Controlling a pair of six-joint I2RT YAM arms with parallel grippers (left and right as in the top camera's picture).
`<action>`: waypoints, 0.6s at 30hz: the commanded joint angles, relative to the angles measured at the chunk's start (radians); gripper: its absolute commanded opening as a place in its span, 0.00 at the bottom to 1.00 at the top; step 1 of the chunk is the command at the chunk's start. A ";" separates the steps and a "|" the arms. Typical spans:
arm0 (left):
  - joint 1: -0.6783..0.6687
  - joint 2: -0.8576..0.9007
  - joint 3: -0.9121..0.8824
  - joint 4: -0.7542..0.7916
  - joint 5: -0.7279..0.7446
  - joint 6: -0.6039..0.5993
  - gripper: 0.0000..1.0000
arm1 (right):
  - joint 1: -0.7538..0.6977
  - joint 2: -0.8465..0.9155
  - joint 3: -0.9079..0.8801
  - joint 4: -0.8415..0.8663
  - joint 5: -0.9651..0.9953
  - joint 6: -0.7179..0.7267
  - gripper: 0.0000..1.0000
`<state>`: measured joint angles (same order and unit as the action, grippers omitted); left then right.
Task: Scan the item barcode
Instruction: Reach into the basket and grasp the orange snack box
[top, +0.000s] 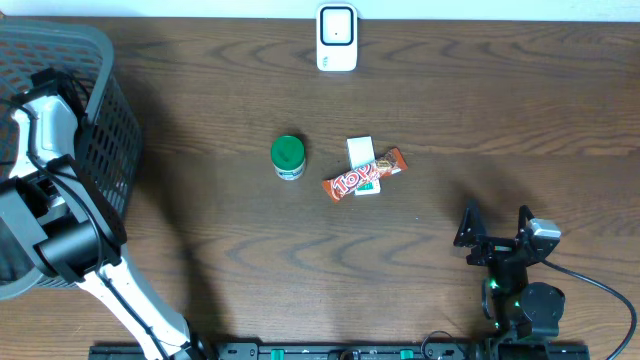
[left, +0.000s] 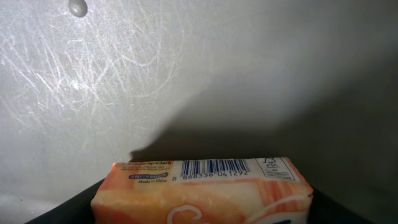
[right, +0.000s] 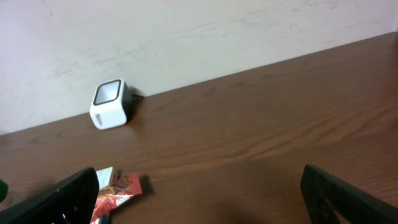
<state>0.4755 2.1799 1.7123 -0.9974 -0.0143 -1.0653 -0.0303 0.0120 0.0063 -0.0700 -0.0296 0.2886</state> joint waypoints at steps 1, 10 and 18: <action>0.010 0.023 -0.006 -0.020 -0.008 0.025 0.79 | 0.005 -0.006 -0.001 -0.003 0.002 0.011 0.99; 0.083 0.003 -0.006 -0.034 0.142 0.057 0.72 | 0.005 -0.006 -0.001 -0.003 0.002 0.011 0.99; 0.130 -0.024 -0.004 -0.056 0.199 0.112 0.72 | 0.005 -0.006 -0.001 -0.003 0.002 0.011 0.99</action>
<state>0.5957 2.1796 1.7123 -1.0443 0.1658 -0.9840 -0.0303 0.0120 0.0063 -0.0700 -0.0296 0.2886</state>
